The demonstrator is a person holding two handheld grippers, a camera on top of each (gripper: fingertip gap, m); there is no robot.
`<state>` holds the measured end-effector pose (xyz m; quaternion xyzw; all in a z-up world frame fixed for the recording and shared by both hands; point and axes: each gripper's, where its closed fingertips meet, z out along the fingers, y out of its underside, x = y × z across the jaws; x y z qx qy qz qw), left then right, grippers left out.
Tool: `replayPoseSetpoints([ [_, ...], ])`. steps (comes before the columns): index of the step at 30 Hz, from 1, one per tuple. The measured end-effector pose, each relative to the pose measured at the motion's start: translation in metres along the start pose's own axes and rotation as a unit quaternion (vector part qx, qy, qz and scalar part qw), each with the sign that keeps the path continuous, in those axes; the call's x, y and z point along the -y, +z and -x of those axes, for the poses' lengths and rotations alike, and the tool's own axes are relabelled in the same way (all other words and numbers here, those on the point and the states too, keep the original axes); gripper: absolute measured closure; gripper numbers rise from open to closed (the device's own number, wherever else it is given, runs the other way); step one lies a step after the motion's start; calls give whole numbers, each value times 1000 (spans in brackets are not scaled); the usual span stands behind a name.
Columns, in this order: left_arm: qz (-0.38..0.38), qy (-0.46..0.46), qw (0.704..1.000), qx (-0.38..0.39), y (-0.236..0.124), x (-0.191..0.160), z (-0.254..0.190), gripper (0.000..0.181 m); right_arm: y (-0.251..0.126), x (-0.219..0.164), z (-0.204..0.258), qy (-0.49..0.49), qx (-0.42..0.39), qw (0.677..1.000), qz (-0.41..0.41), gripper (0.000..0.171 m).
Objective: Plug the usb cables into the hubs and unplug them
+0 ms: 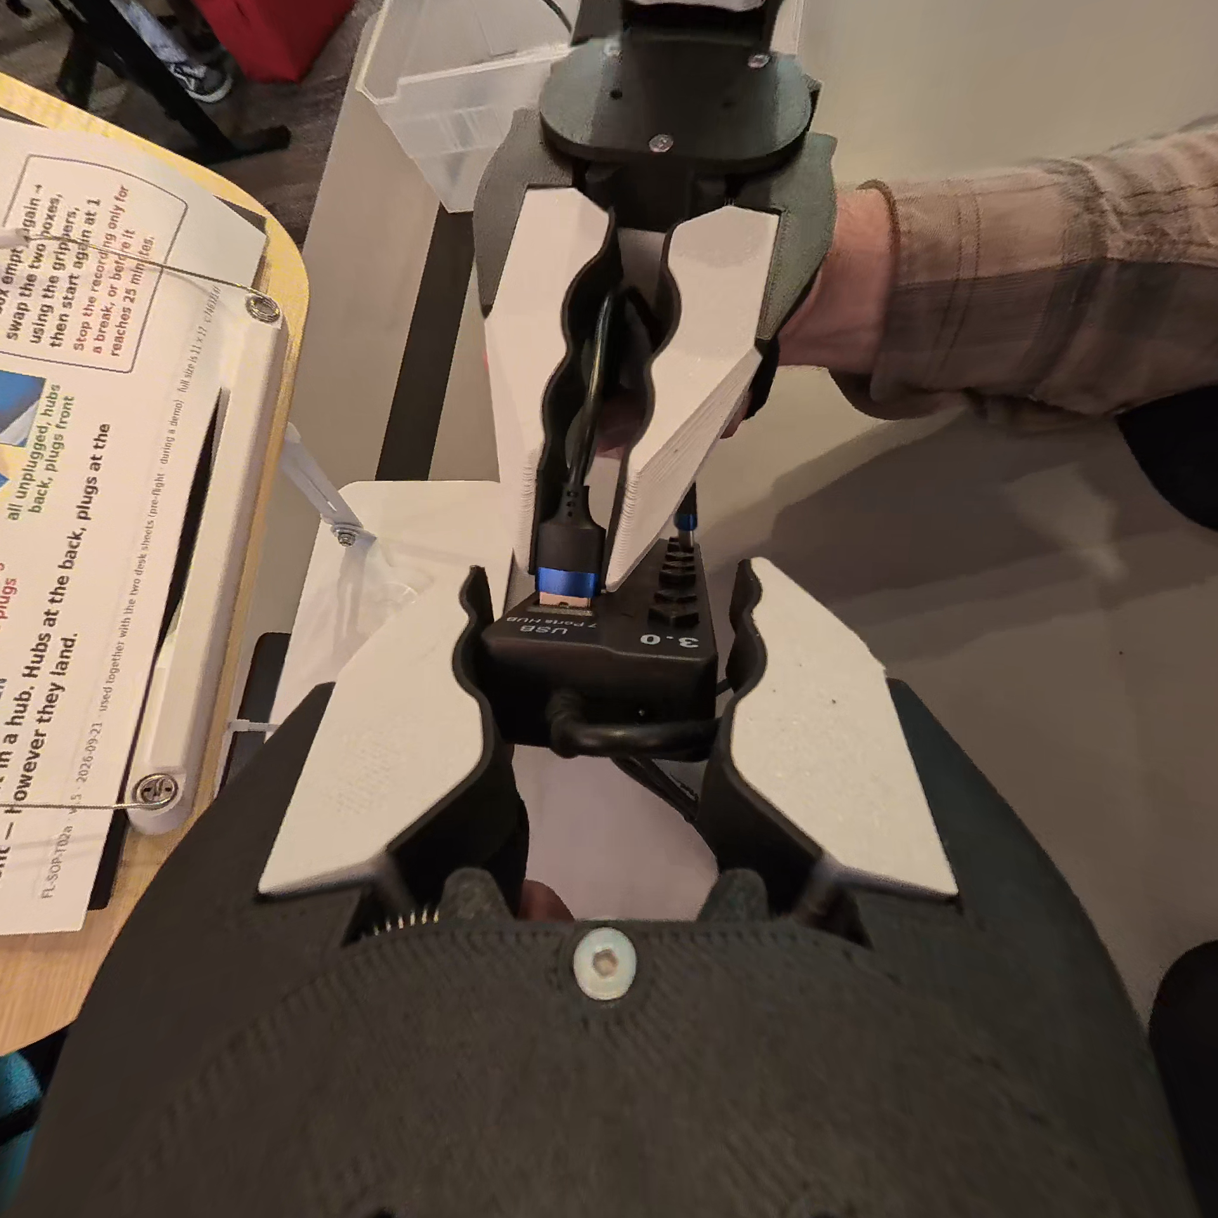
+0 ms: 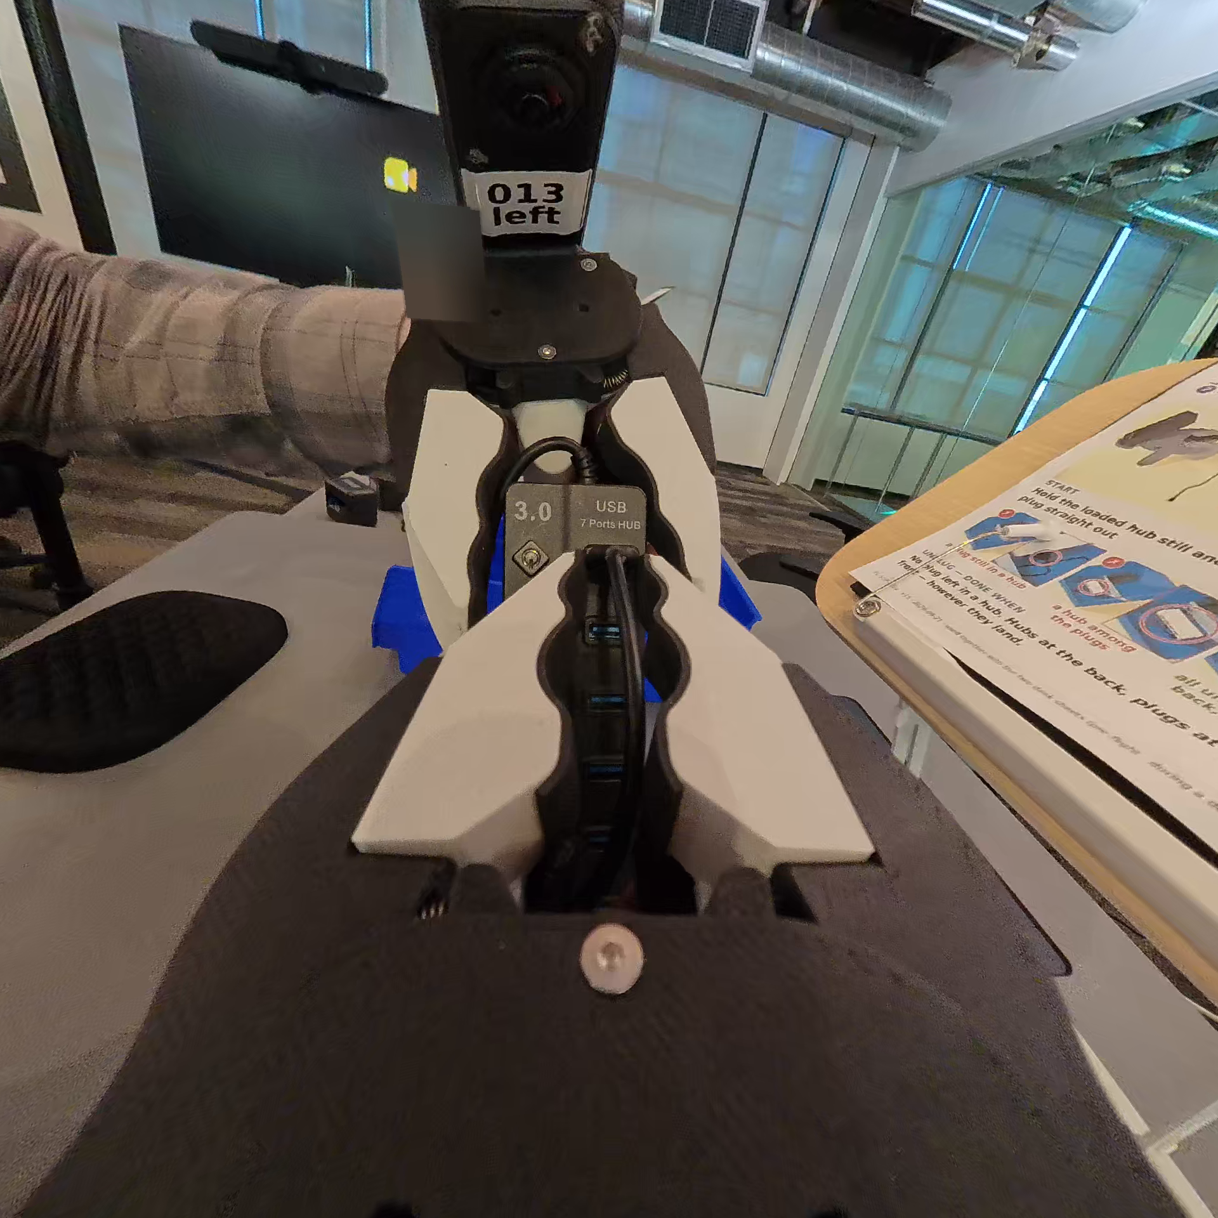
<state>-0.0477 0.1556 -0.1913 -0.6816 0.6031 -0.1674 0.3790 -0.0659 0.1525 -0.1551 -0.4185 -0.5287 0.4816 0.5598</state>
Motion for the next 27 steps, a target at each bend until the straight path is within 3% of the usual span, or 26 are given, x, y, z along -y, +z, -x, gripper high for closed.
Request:
replayPoseSetpoints([
  [1,1,-1,1000,-2,0,0,-1,111,0,0,1,-2,2,1000,4,160],
  [5,15,14,1000,-5,3,-1,-7,110,-6,-2,8,23,38,999,-1,160],
  [8,52,90,995,5,9,-5,-19,110,-14,-6,19,55,90,994,-11,159],
  [14,39,59,997,20,1,1,-7,111,-10,7,8,6,29,1000,-9,160],
  [16,47,27,998,44,-7,-11,8,111,-29,34,-3,5,-1,997,-73,160],
  [20,-10,-8,999,49,-33,-6,7,112,-60,53,-13,-18,-36,997,-62,160],
  [27,-43,23,991,121,-45,16,11,112,-70,58,-14,-40,-61,997,-21,159],
])
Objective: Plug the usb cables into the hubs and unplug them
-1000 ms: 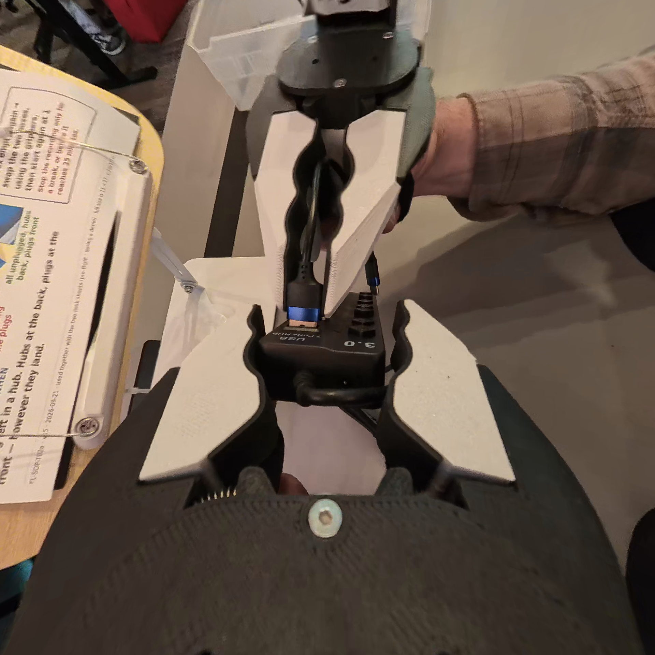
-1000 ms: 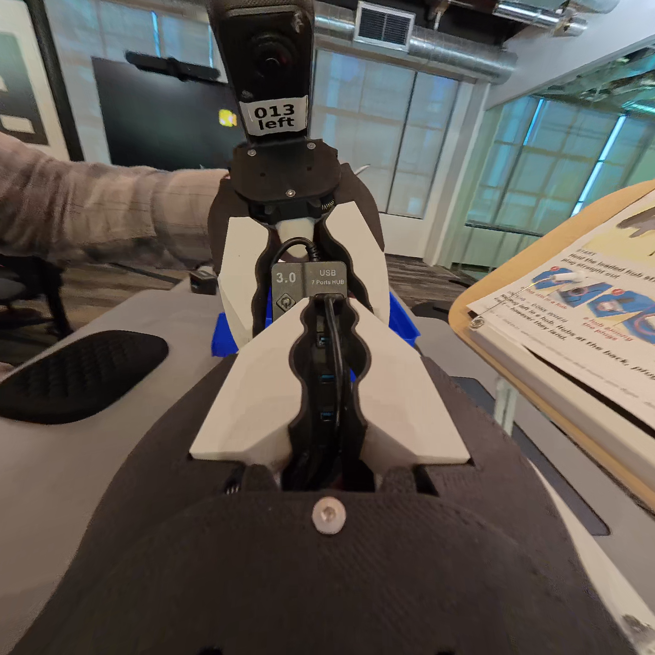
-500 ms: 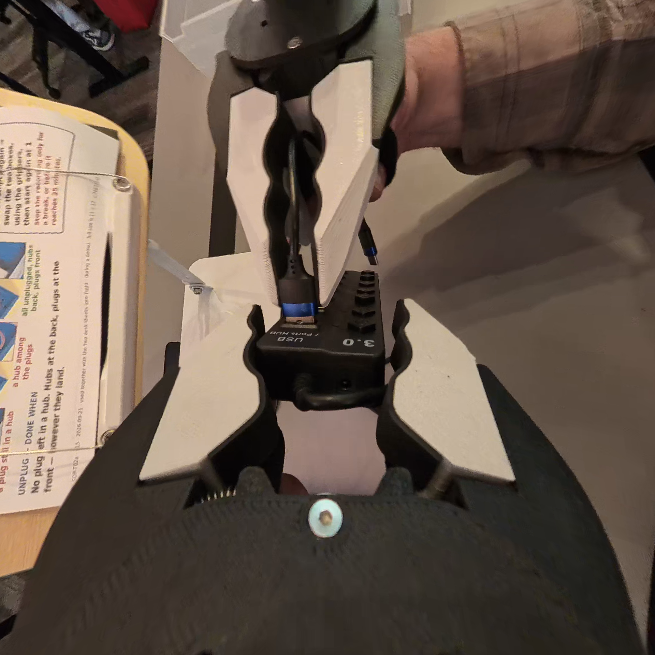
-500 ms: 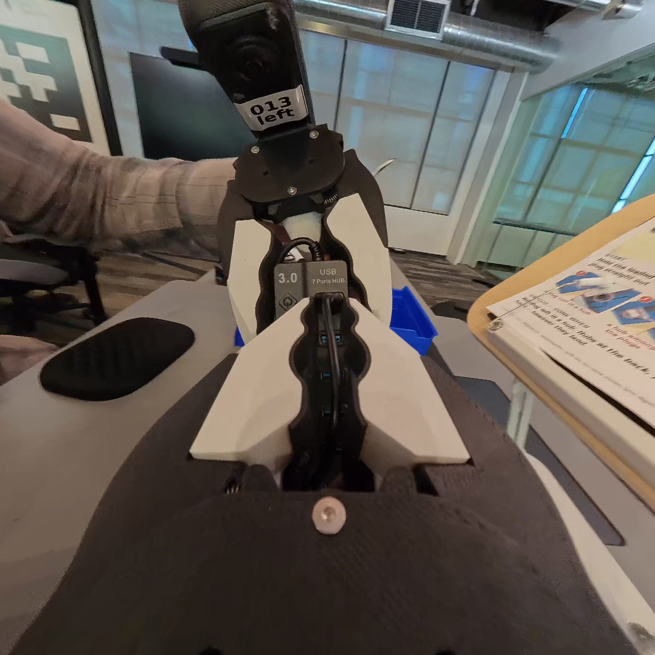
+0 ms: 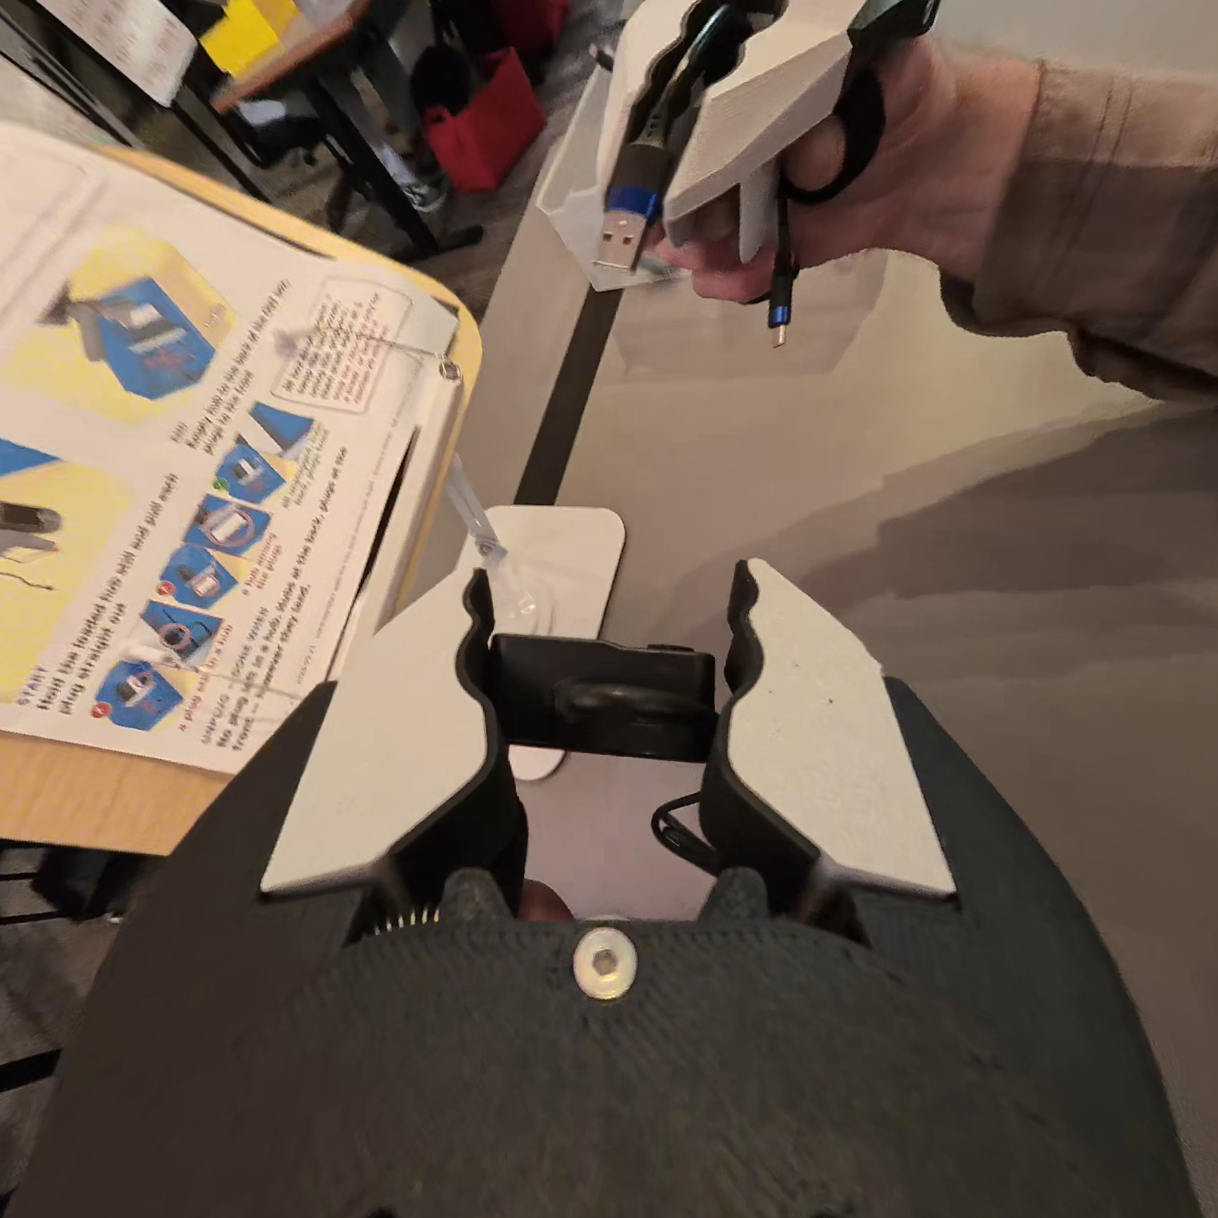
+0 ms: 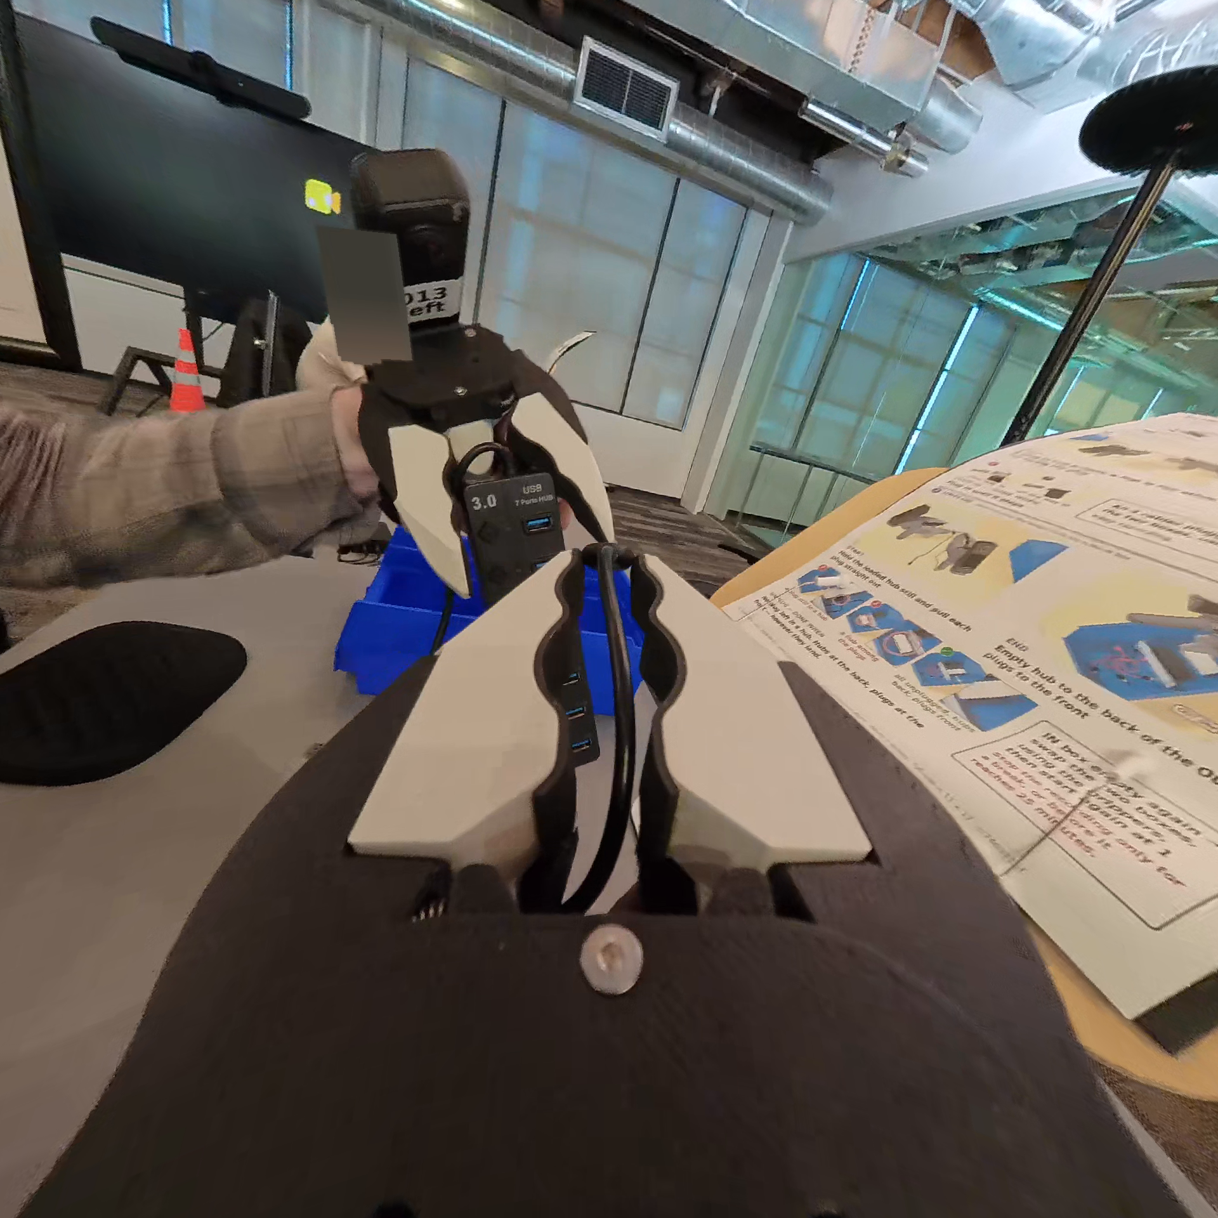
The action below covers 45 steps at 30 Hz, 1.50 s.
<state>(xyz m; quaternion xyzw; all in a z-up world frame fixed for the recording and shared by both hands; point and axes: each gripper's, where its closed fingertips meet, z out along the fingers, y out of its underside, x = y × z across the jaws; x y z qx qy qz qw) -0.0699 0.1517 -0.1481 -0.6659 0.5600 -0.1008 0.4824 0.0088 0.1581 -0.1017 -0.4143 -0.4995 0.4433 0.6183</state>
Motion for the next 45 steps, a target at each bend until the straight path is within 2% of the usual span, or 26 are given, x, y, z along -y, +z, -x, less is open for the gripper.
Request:
replayPoseSetpoints([
  [6,-56,9,998,21,16,21,-6,112,-14,11,-5,6,-12,1000,-10,159],
  [12,-131,-7,991,26,11,20,-7,112,-22,9,-16,18,-34,999,-8,159],
  [16,-149,-10,989,23,5,17,-3,112,-17,9,-19,17,-45,999,2,159],
  [20,-159,-11,987,36,-10,16,4,112,-13,37,-20,22,-60,998,-28,159],
  [24,-171,-10,984,45,-23,17,7,112,-23,54,-34,10,-116,993,-1,159],
  [28,-178,-8,983,49,-30,19,8,112,-57,60,-75,37,-189,980,51,158],
  [33,-181,-12,982,50,-33,17,10,112,-148,35,-120,82,-301,938,149,159],
  [38,-184,-12,982,49,-34,19,9,112,-228,10,-125,112,-369,906,173,159],
  [45,-174,-8,984,42,-24,20,4,112,-272,-23,-118,148,-400,888,171,159],
])
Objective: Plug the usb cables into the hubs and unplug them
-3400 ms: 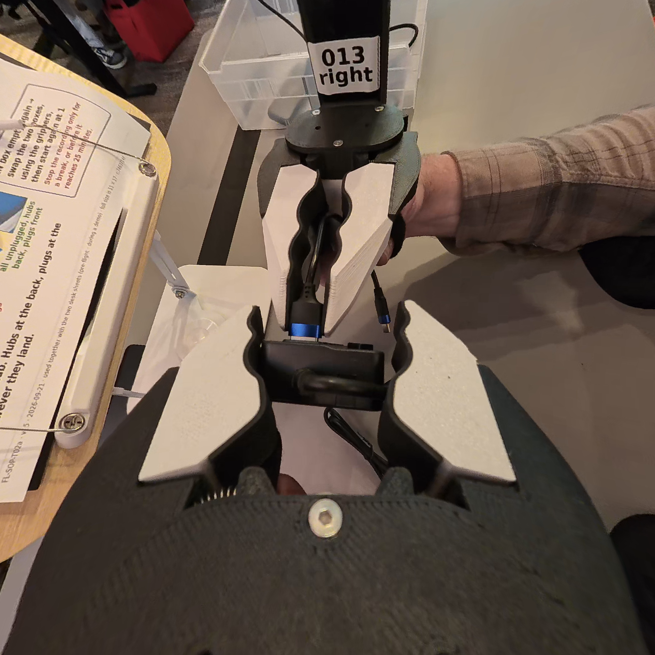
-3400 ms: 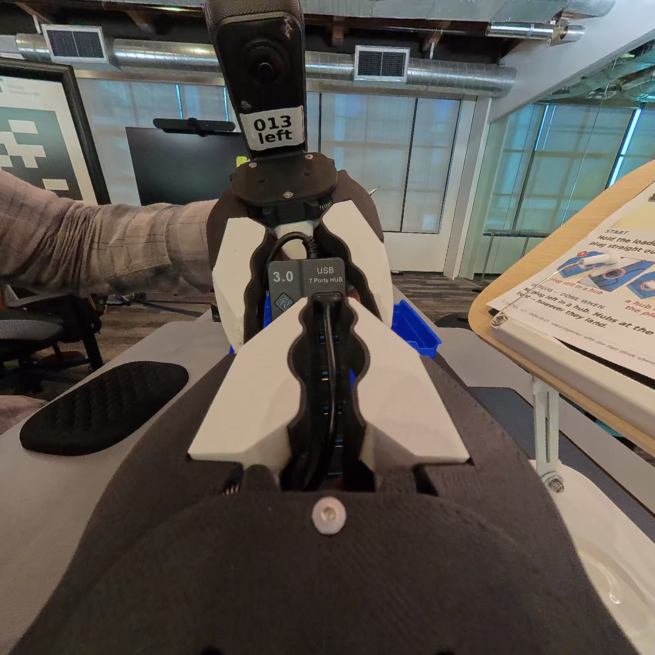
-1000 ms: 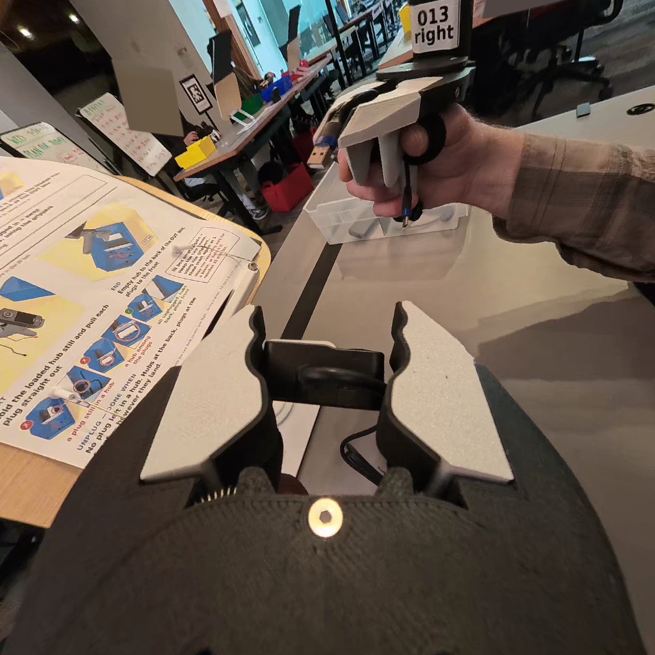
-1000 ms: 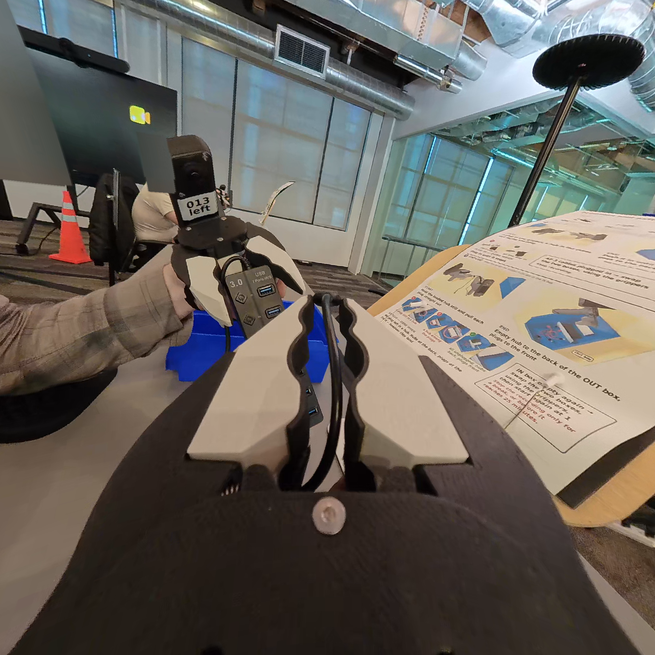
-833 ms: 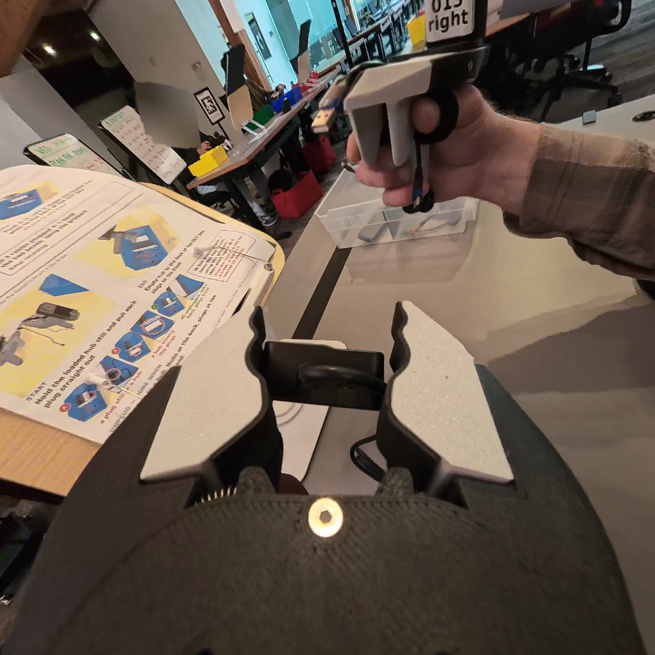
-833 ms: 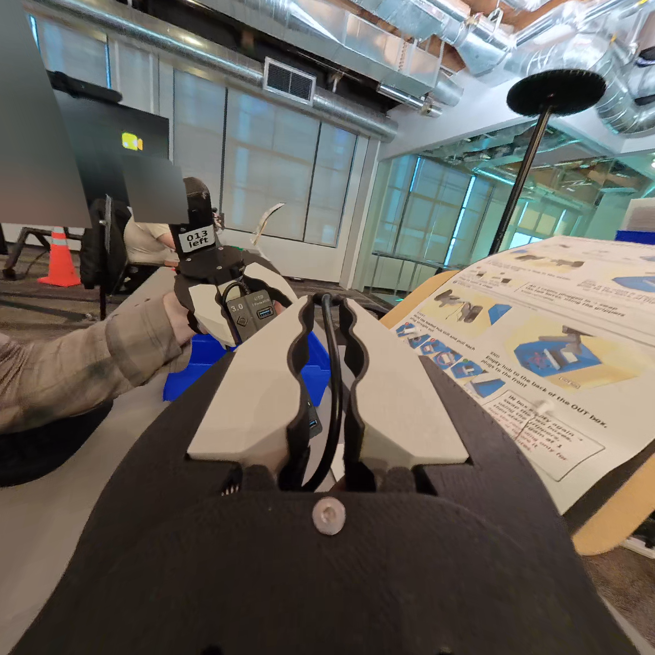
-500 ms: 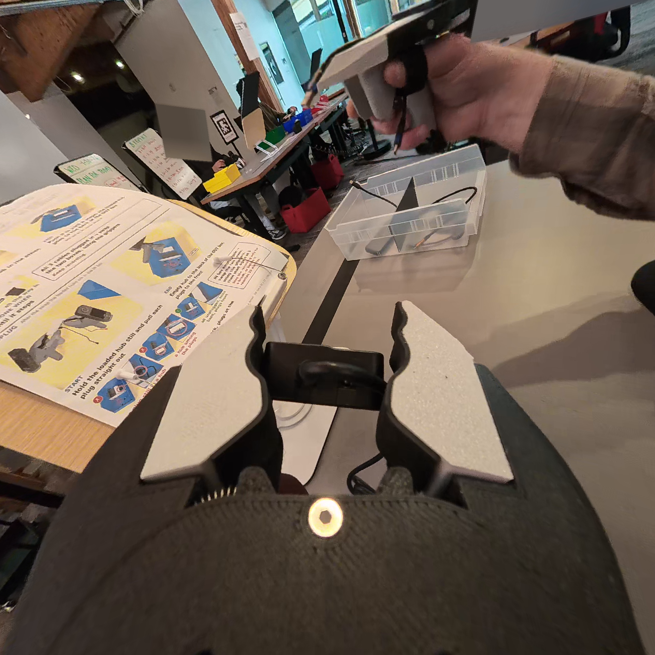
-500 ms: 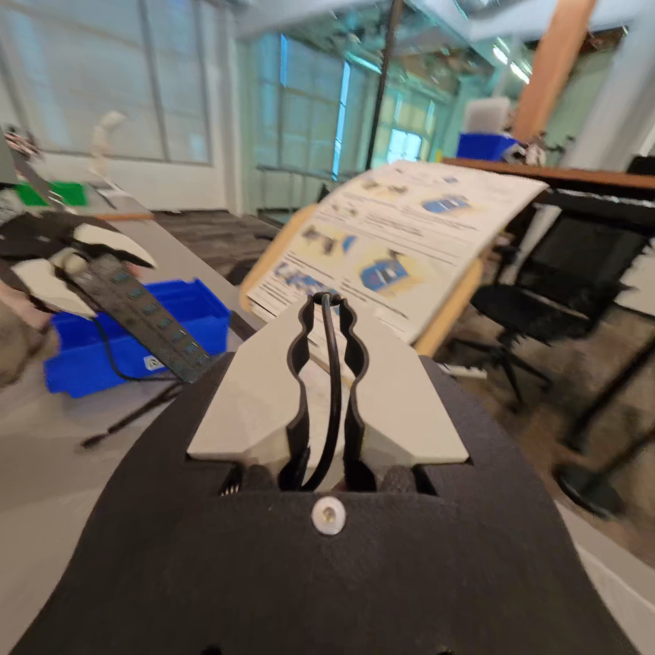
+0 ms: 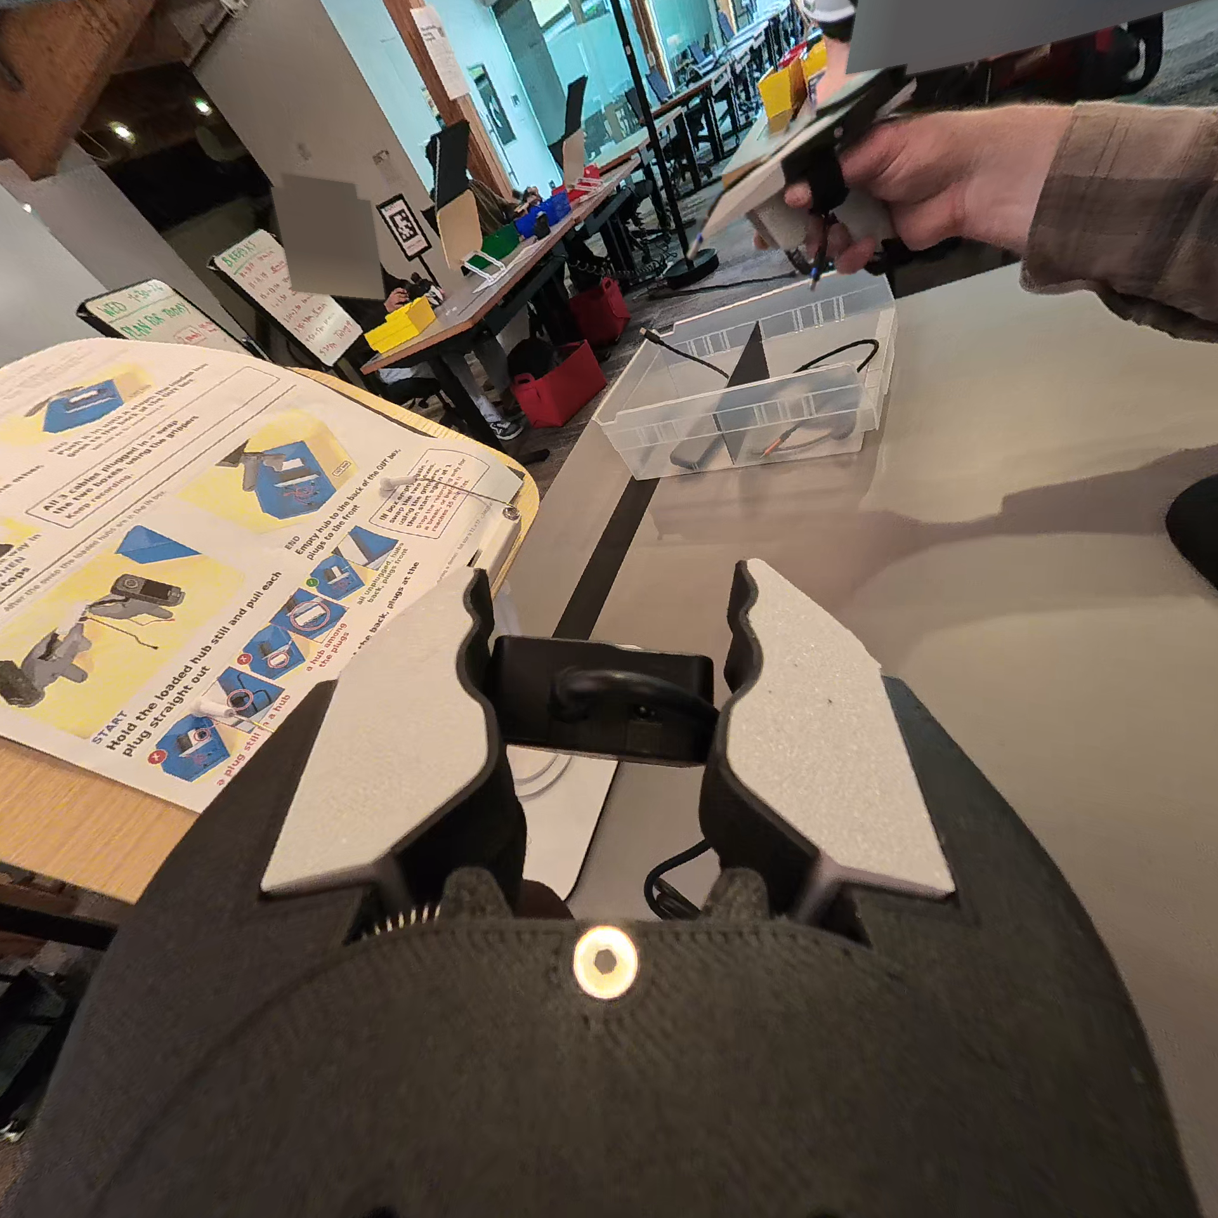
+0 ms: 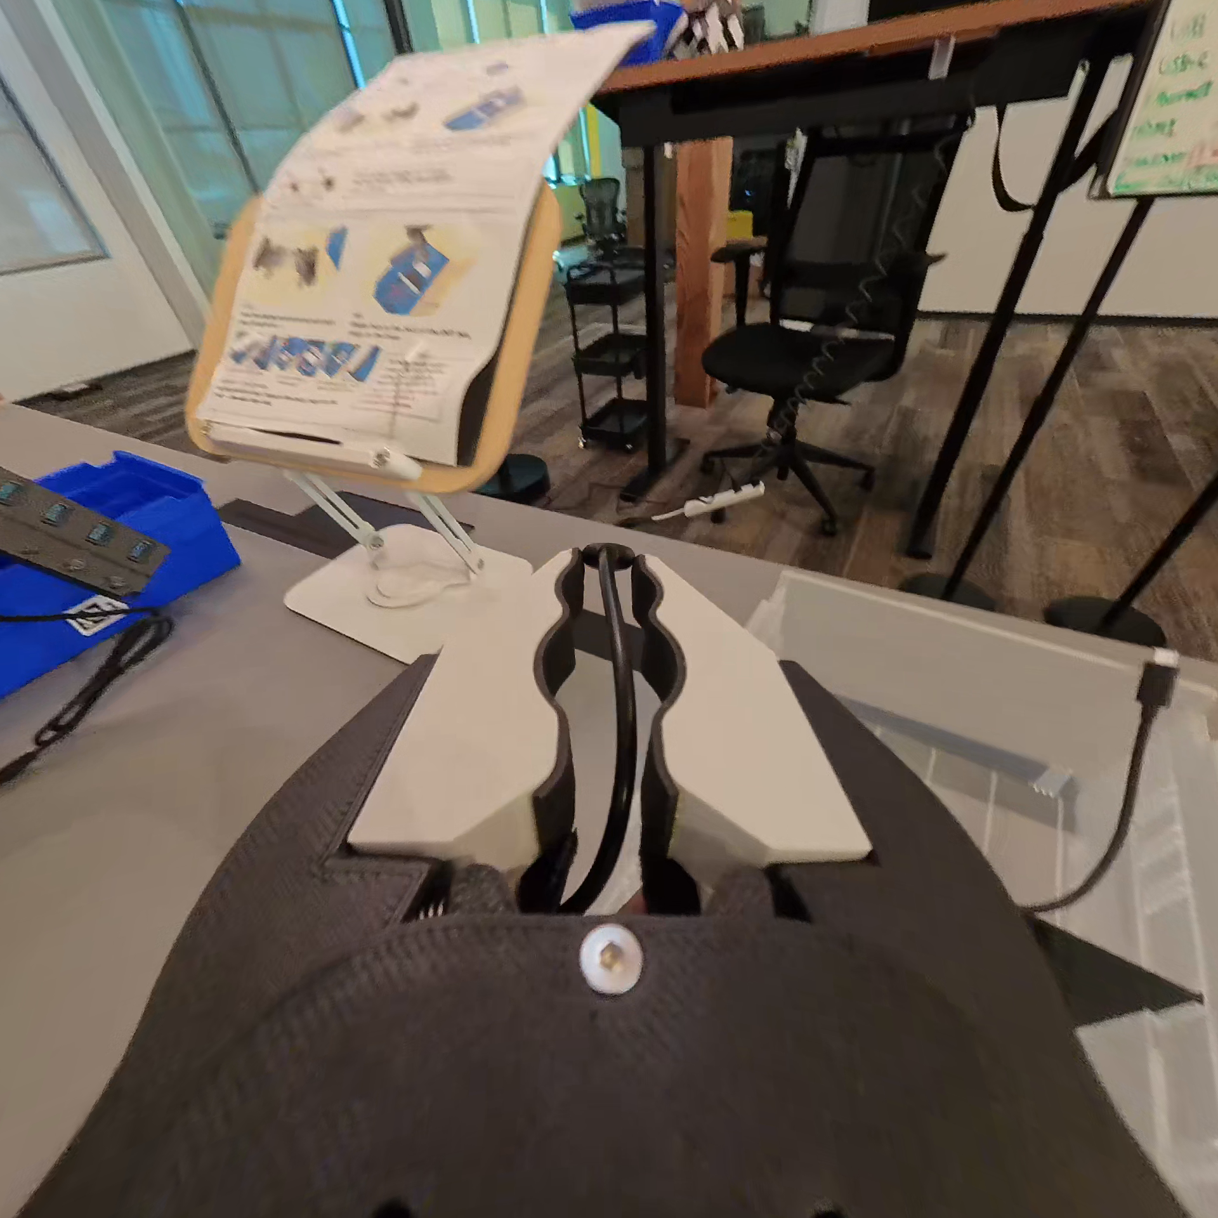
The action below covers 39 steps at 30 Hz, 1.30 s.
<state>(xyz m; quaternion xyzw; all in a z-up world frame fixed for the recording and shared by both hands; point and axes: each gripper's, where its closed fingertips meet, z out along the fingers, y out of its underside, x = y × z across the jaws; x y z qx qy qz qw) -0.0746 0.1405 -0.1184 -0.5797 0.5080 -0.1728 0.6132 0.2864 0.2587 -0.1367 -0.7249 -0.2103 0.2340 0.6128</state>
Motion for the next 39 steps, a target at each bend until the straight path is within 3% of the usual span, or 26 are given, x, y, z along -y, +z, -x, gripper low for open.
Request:
replayPoseSetpoints([
  [8,10,-1,1000,-10,8,-4,-5,112,6,-71,-59,29,-87,993,79,158],
  [15,15,-5,1000,-15,10,-9,-5,112,-2,-156,-90,-26,-131,950,281,158],
  [18,15,-6,1000,-15,10,-10,-5,112,-22,-173,-106,-72,-166,920,349,168],
  [21,16,-5,1000,-20,11,-10,-7,112,-52,-183,-116,-115,-196,872,434,155],
  [24,17,-2,1000,-26,14,-9,-10,112,-62,-150,-114,-200,-239,853,419,139],
  [26,16,0,1000,-27,16,-6,-12,112,-39,-111,-68,-251,-188,888,336,133],
  [30,-5,-14,999,-33,21,6,-17,112,14,-73,101,-306,41,929,207,114],
  [34,-36,-18,997,-64,25,20,-31,112,47,-76,264,-299,256,911,119,98],
  [36,-44,-15,996,-81,27,25,-39,112,64,-84,308,-298,301,899,109,90],
  [39,-50,-5,994,-102,29,31,-51,113,95,-93,330,-328,287,894,108,85],
])
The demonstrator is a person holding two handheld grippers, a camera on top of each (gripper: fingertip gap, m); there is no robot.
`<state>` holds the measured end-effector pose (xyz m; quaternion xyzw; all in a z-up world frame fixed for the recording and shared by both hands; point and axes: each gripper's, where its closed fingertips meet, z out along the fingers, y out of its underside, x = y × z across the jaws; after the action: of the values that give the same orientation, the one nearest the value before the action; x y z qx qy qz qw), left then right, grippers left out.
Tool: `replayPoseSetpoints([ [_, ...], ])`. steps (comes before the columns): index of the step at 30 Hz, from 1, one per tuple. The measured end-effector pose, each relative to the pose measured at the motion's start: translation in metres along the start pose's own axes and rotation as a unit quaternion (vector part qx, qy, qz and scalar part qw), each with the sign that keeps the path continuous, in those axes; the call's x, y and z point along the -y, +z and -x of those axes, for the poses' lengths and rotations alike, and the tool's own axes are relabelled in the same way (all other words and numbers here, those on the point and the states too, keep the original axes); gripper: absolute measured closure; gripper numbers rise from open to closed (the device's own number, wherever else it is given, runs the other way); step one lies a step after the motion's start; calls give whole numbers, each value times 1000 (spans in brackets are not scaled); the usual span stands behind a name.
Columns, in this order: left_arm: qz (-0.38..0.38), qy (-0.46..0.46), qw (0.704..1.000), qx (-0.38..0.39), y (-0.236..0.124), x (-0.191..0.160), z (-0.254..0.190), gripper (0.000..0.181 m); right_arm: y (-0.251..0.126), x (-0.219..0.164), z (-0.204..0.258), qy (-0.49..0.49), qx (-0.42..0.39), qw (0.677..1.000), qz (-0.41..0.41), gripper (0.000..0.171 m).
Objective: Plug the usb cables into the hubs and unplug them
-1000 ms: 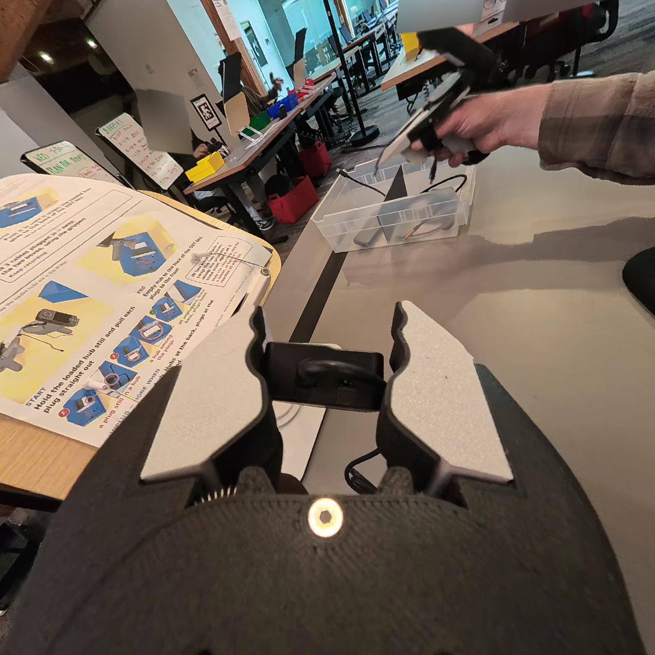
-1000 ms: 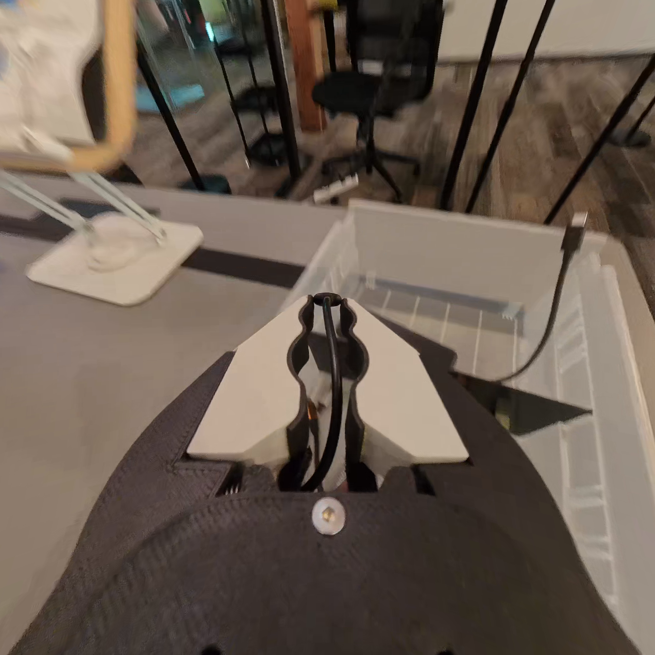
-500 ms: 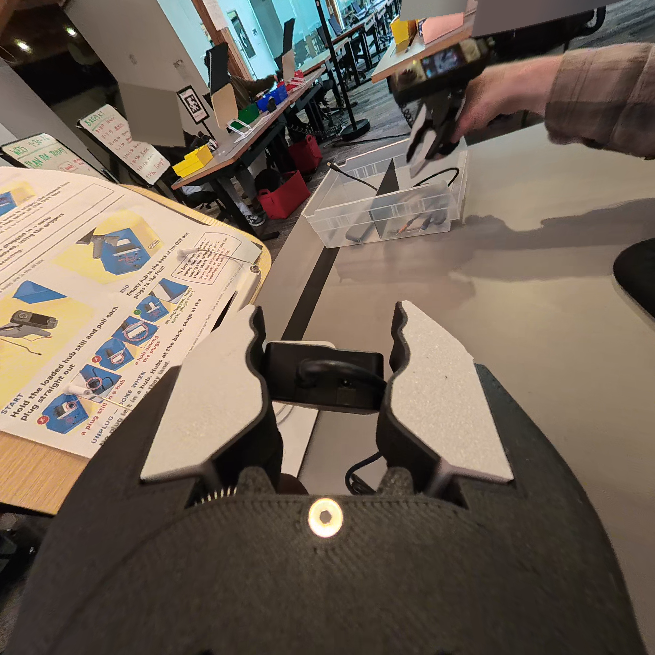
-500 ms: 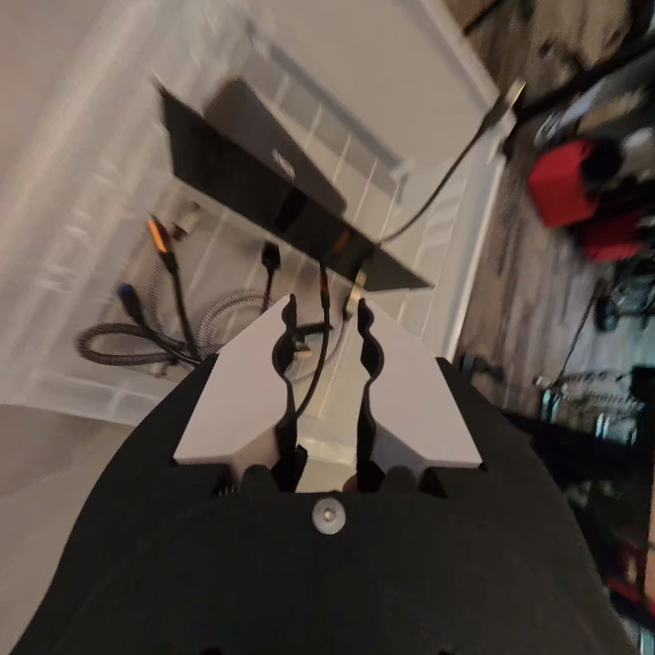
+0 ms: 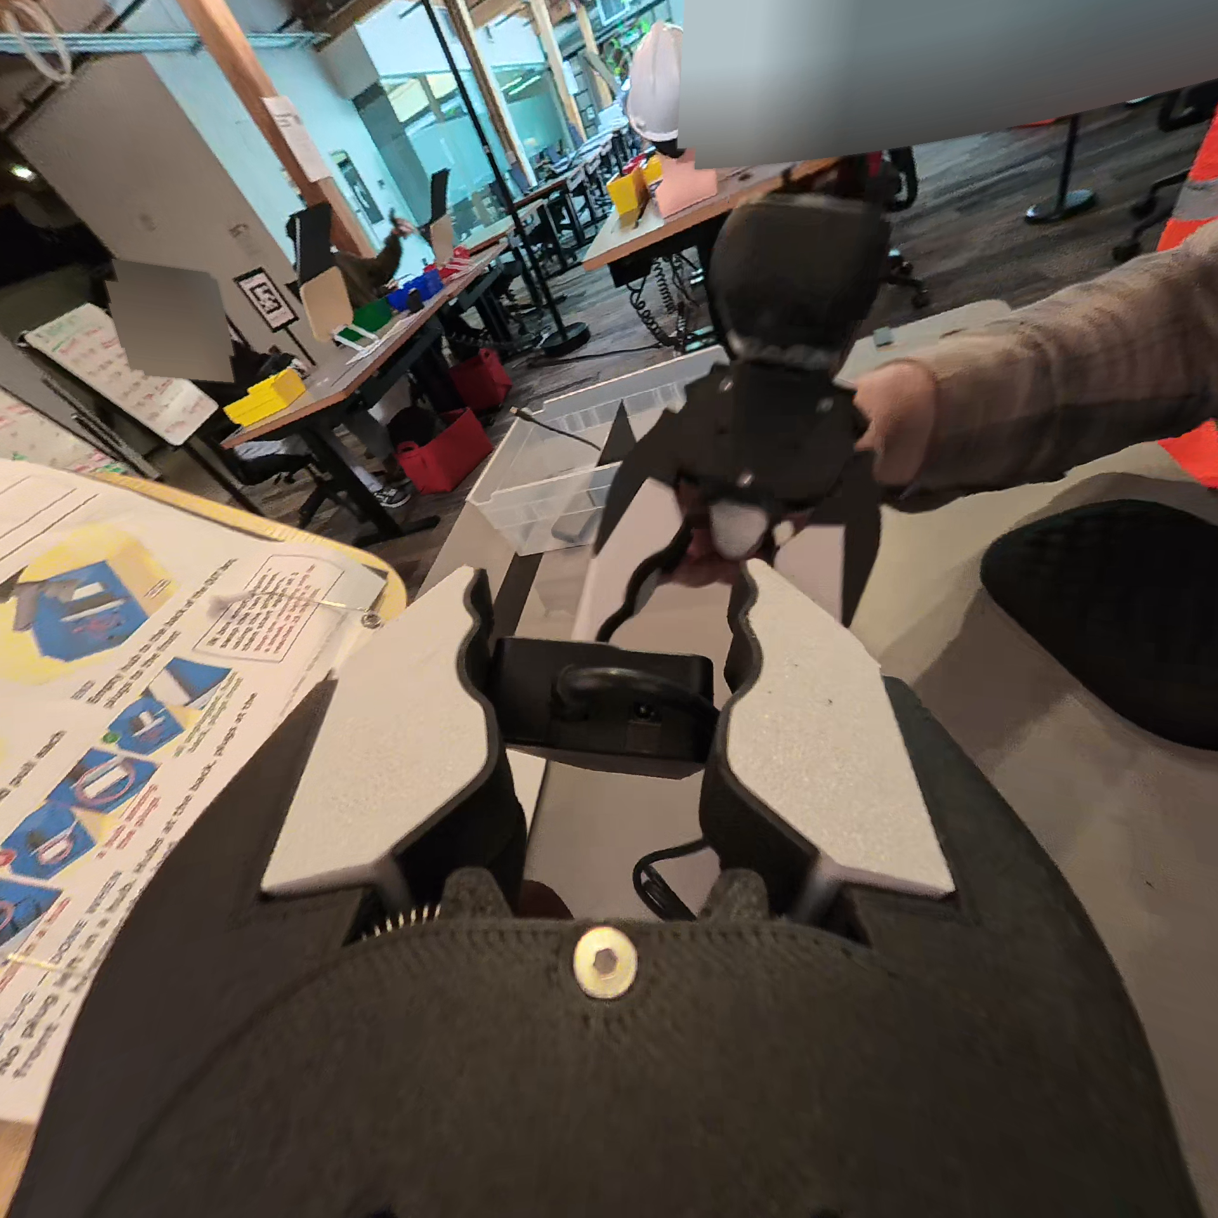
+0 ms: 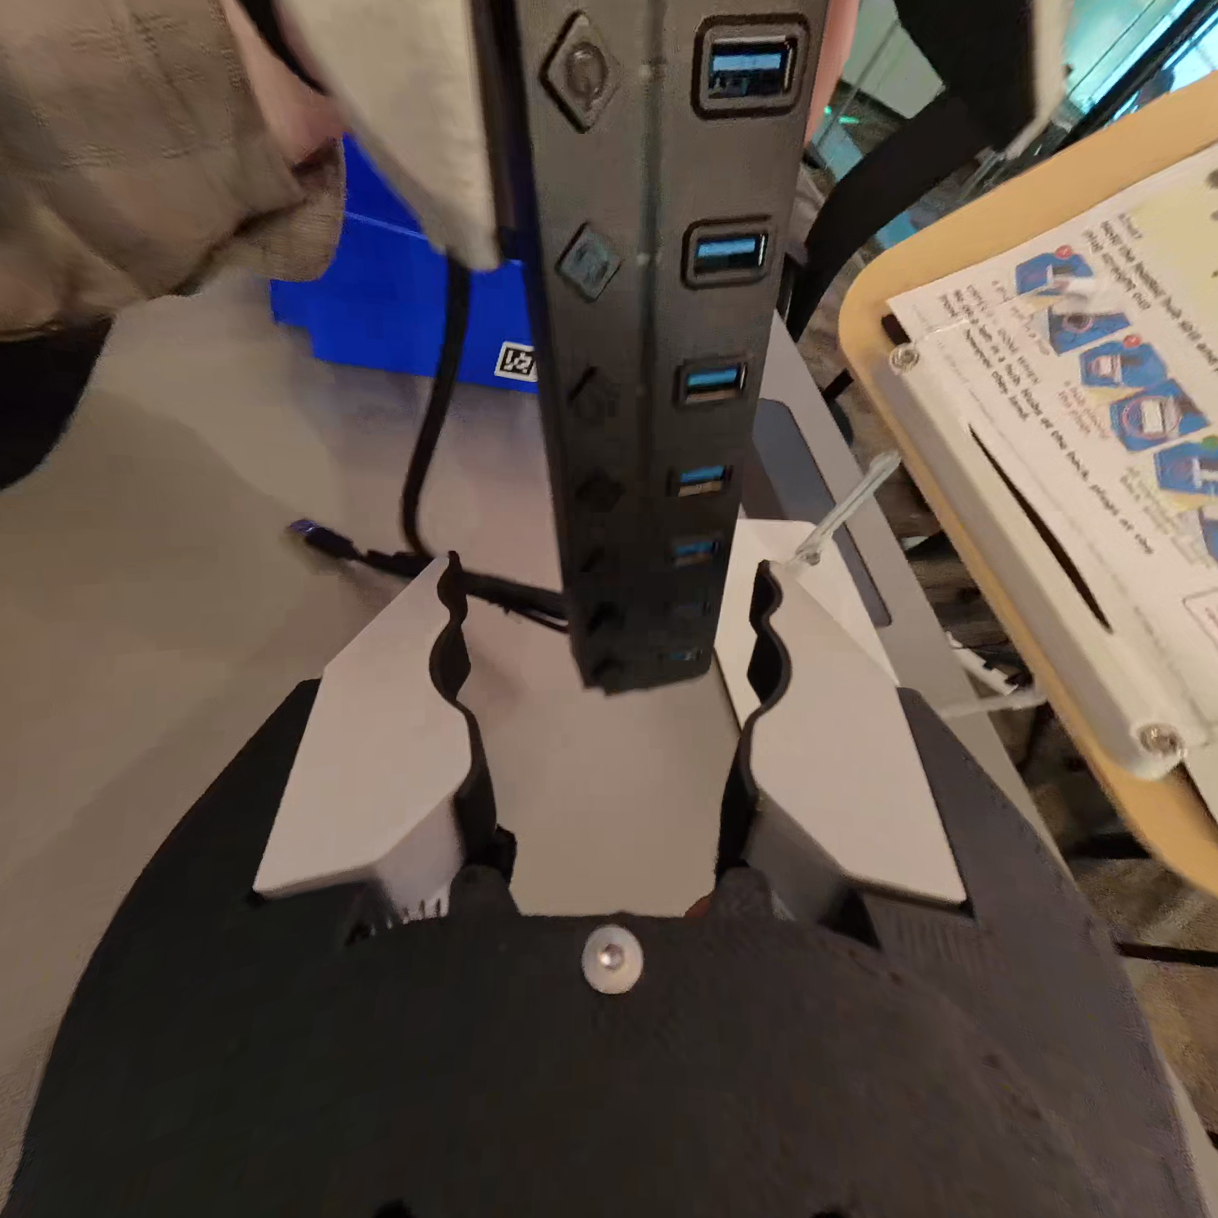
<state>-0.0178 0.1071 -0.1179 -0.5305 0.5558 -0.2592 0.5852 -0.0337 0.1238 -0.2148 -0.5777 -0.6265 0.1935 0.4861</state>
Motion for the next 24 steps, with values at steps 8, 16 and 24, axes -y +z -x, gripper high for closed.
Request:
replayPoseSetpoints([
  [8,-23,13,998,-51,2,14,-22,113,29,10,9,-35,39,998,-36,110],
  [16,-53,5,999,4,5,34,-10,81,0,18,2,52,33,994,-92,110],
  [24,-121,-11,986,111,-30,50,33,91,-87,3,-80,120,-82,984,-106,110],
])
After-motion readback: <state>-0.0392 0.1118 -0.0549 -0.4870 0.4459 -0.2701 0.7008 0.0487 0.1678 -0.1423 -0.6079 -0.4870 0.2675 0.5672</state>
